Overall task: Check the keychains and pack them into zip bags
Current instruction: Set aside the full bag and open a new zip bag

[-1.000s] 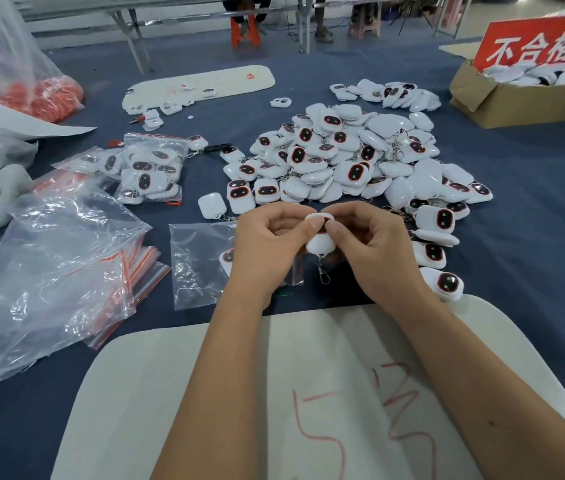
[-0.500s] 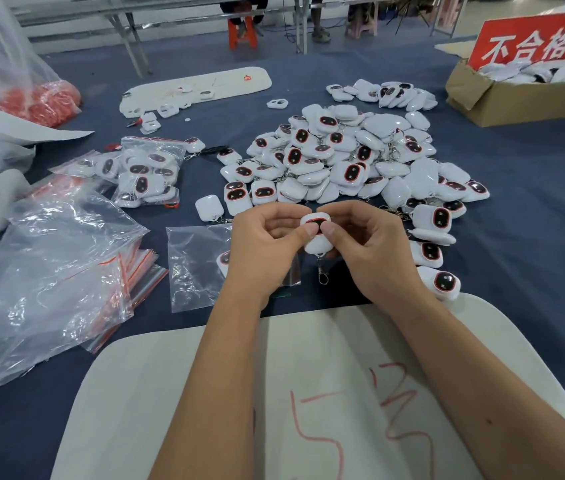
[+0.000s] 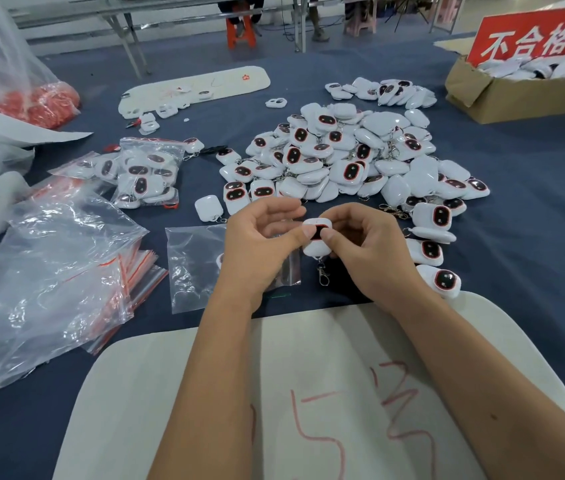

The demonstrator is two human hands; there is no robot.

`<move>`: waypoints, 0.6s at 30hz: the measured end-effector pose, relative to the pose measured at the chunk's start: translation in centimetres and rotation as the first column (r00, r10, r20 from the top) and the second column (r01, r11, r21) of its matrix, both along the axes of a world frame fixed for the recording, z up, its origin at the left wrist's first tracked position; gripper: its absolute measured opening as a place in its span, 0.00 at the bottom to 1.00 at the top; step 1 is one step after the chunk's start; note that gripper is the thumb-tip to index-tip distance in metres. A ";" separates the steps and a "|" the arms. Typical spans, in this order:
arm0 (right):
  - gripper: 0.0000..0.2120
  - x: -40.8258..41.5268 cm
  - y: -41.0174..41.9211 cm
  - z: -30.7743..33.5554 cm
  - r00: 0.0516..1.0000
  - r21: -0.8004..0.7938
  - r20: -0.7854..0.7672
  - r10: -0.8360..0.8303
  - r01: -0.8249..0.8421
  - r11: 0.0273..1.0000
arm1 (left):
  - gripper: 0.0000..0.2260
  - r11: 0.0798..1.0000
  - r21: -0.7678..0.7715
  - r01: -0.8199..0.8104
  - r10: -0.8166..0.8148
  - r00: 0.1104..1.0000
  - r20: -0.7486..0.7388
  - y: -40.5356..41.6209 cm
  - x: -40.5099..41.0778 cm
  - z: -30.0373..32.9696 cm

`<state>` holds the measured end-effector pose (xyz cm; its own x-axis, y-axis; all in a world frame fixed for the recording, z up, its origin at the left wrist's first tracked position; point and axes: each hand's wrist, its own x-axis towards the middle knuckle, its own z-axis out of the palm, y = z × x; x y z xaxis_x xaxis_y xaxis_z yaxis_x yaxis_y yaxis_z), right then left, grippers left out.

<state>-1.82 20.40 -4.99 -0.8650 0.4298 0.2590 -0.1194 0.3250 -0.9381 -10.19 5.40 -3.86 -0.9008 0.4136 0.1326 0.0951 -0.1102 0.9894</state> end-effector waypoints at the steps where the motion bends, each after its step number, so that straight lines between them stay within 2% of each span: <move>1: 0.05 -0.1 0.1 0.0 1.000 -0.001 0.016 -0.010 0.010 1.000 | 0.15 0.999 -0.030 0.023 -0.023 1.000 -0.002 -0.1 0.0 -0.1; 6: 0.04 0.0 0.0 0.4 0.998 0.002 0.065 0.010 -0.010 1.000 | 0.13 0.993 -0.105 0.045 -0.050 0.998 -0.046 0.1 0.1 -0.3; 18: 0.05 0.3 0.1 0.5 0.998 -0.047 -0.001 0.069 -0.069 0.996 | 0.13 0.998 -0.060 0.013 -0.015 1.000 -0.017 0.0 0.0 -0.1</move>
